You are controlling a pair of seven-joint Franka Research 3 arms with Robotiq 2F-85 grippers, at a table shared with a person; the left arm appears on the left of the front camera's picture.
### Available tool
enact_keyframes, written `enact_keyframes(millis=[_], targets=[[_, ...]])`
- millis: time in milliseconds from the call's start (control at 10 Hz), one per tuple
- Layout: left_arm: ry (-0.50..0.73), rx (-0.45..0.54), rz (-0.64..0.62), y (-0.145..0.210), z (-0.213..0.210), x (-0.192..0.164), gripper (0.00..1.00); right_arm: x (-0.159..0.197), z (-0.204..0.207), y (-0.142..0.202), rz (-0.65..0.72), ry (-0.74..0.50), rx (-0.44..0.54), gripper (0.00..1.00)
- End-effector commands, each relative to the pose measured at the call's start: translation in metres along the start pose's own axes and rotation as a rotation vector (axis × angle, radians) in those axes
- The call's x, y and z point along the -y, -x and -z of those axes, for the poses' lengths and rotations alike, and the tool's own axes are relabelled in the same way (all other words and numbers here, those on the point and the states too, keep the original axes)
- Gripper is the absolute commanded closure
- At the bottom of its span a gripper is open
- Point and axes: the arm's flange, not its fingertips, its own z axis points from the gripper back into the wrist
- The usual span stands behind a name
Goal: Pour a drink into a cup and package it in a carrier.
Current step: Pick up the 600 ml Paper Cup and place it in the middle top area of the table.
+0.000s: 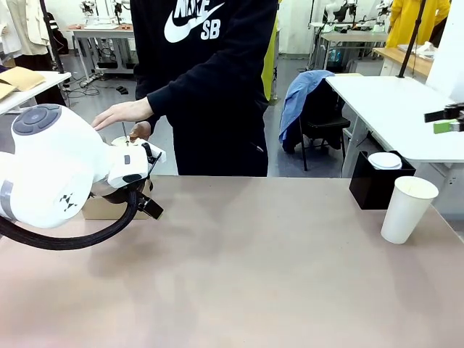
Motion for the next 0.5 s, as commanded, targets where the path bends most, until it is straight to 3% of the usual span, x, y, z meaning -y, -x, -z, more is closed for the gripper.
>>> enact_keyframes(millis=[0, 400], targets=[[0.001, 0.0, 0.001, 0.0, 0.0, 0.0, 0.0, -0.001, -0.03, 0.055, -0.095, -0.026, 0.196, 0.0], [0.001, 0.0, 0.001, 0.0, 0.0, 0.0, 0.0, -0.002, -0.06, 0.161, -0.088, 0.041, 0.3, 0.0]])
